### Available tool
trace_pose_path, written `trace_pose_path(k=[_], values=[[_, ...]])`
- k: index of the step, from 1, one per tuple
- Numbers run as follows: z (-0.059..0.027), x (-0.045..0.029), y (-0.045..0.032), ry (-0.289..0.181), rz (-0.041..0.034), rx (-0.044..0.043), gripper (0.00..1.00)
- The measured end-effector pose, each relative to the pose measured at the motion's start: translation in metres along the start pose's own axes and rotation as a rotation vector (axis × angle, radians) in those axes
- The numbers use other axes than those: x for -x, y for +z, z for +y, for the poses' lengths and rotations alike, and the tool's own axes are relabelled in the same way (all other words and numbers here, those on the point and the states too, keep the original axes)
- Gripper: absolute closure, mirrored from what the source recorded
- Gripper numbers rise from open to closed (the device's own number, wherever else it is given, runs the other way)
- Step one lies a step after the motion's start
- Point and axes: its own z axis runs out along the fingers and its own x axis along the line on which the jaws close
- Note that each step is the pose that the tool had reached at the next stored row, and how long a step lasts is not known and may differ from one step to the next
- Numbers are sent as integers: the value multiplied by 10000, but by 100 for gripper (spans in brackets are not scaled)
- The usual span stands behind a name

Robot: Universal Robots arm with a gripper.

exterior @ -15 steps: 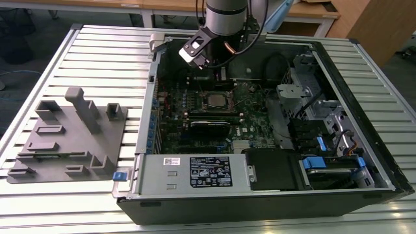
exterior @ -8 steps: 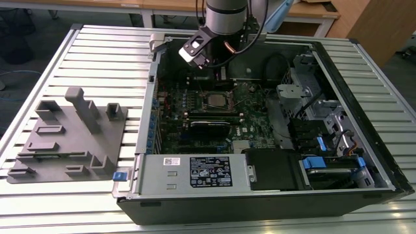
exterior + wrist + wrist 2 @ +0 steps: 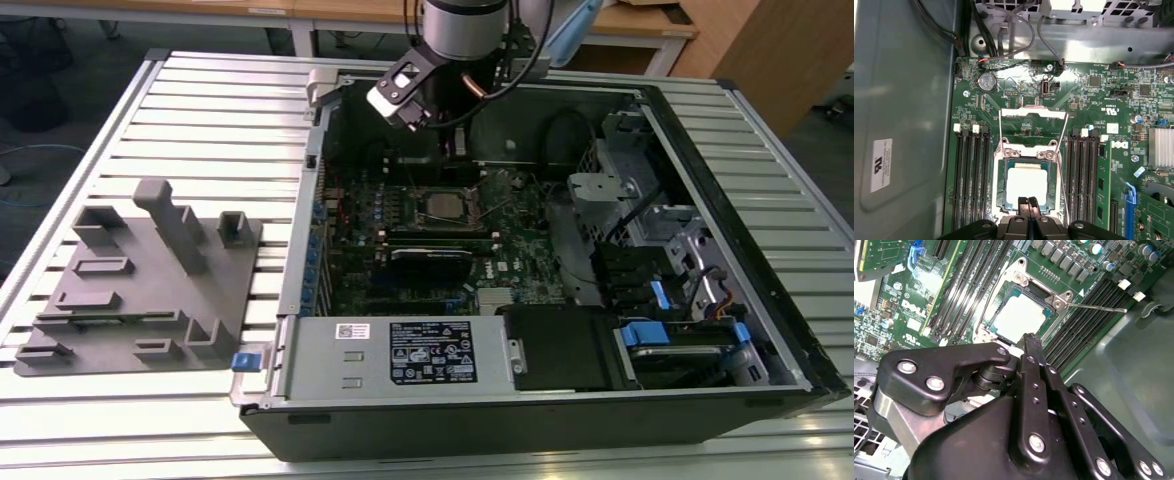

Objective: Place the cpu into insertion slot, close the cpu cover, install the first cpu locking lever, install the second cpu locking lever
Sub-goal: 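Close the cpu cover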

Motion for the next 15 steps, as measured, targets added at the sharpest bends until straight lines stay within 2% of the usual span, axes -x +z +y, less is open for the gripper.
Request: trace_pose_path(k=[7, 13, 15], values=[[13, 0, -2, -2, -2, -2, 90], [167, 5, 7, -1, 0, 0, 90], [188, 7, 8, -1, 0, 0, 90]])
